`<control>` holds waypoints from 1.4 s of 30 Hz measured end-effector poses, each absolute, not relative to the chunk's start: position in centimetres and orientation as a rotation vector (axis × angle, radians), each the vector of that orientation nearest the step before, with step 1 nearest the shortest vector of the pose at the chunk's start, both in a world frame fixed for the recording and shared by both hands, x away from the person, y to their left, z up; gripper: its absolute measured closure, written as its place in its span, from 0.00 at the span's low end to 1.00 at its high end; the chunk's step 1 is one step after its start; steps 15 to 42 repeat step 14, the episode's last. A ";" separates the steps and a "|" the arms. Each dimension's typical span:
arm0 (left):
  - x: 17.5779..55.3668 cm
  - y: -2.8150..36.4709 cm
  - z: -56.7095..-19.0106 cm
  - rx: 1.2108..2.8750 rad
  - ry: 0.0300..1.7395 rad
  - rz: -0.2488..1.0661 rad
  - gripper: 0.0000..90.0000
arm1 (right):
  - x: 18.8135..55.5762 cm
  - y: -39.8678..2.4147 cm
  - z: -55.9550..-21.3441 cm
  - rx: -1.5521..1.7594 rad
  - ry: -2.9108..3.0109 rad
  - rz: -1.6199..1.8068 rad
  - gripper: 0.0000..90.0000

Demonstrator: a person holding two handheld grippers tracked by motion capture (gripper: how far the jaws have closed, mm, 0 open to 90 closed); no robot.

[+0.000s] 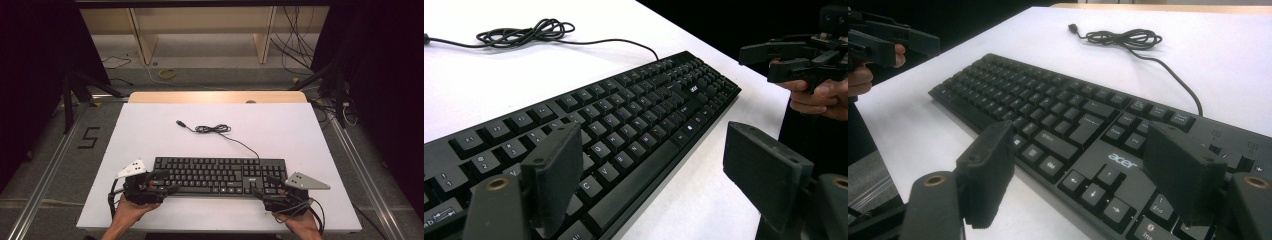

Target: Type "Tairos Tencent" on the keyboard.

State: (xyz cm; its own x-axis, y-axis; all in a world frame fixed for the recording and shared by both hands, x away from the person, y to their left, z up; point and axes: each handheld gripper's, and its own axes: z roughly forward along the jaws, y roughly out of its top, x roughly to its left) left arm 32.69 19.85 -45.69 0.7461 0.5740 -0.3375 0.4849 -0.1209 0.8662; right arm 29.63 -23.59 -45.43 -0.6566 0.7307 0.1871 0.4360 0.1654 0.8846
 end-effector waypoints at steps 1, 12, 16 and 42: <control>32.7 19.8 -45.7 1.764 0.836 0.092 0.26 | 29.7 -23.6 -45.4 1.124 2.162 1.488 0.33; 32.9 19.8 -45.8 1.761 0.838 0.097 0.26 | 29.7 -23.5 -45.5 1.126 2.164 1.481 0.33; 32.9 19.8 -45.8 1.760 0.837 0.097 0.26 | 29.7 -23.5 -45.5 1.123 2.168 1.479 0.33; 32.9 19.8 -45.8 1.760 0.837 0.097 0.26 | 29.7 -23.5 -45.5 1.123 2.168 1.479 0.33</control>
